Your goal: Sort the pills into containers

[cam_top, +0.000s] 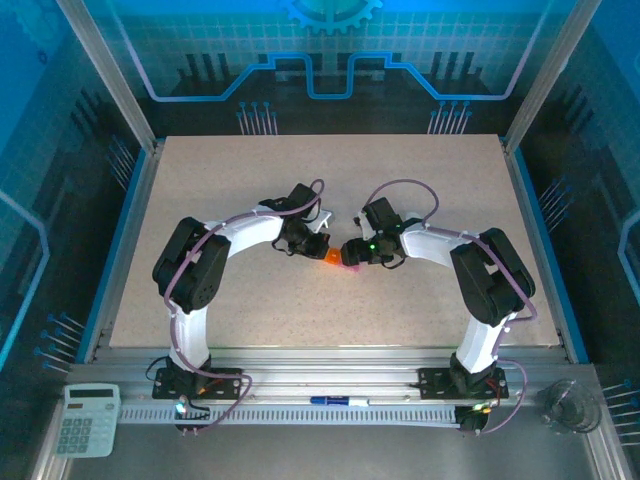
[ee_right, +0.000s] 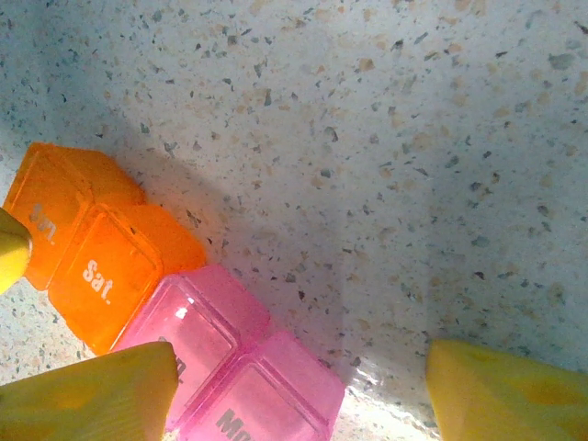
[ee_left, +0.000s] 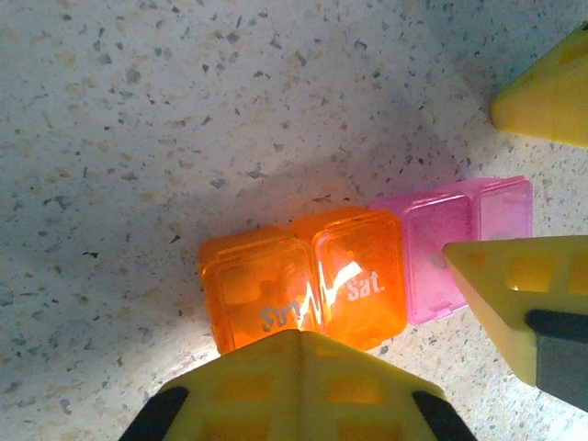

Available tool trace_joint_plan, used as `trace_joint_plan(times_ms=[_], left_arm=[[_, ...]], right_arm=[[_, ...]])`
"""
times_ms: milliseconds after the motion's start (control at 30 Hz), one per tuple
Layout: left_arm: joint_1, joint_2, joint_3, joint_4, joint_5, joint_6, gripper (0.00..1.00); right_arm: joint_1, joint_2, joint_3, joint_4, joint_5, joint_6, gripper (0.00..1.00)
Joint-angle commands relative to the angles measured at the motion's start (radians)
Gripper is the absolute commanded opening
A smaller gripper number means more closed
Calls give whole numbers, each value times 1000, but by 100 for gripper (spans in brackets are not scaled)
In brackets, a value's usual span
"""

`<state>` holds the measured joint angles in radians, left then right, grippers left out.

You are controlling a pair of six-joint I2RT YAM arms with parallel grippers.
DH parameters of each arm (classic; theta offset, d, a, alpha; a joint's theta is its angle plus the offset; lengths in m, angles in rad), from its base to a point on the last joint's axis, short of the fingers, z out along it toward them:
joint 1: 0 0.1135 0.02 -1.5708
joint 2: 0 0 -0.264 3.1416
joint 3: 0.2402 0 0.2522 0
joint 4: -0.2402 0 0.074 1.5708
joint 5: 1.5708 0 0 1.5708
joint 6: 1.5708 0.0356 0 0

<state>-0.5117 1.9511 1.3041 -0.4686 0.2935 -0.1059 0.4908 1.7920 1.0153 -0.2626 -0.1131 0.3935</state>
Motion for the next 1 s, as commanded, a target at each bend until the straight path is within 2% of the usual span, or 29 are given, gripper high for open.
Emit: trace_joint_plan(times_ms=[0,267,500,667,733,967], left_arm=[[-11,-20,-28,-12,-11,-3,0],[-47,18,-23,-62,-96,33,0],[-51,28,-51,-41,-105,21,0],[-53,-15,-21,-26,-113,18,0],[-52,-40,-16,-11,-123,13,3],[-42,-170,-54,106,-212,-28,9]], right_arm=[[13,69,-29,-26,43,11,73],[11,67,-30,-27,43,13,72],[10,68,-31,-29,38,14,73],[5,68,-13,-41,23,10,72],[-2,66,6,-53,9,10,73],[-30,26,105,-116,-37,-15,73]])
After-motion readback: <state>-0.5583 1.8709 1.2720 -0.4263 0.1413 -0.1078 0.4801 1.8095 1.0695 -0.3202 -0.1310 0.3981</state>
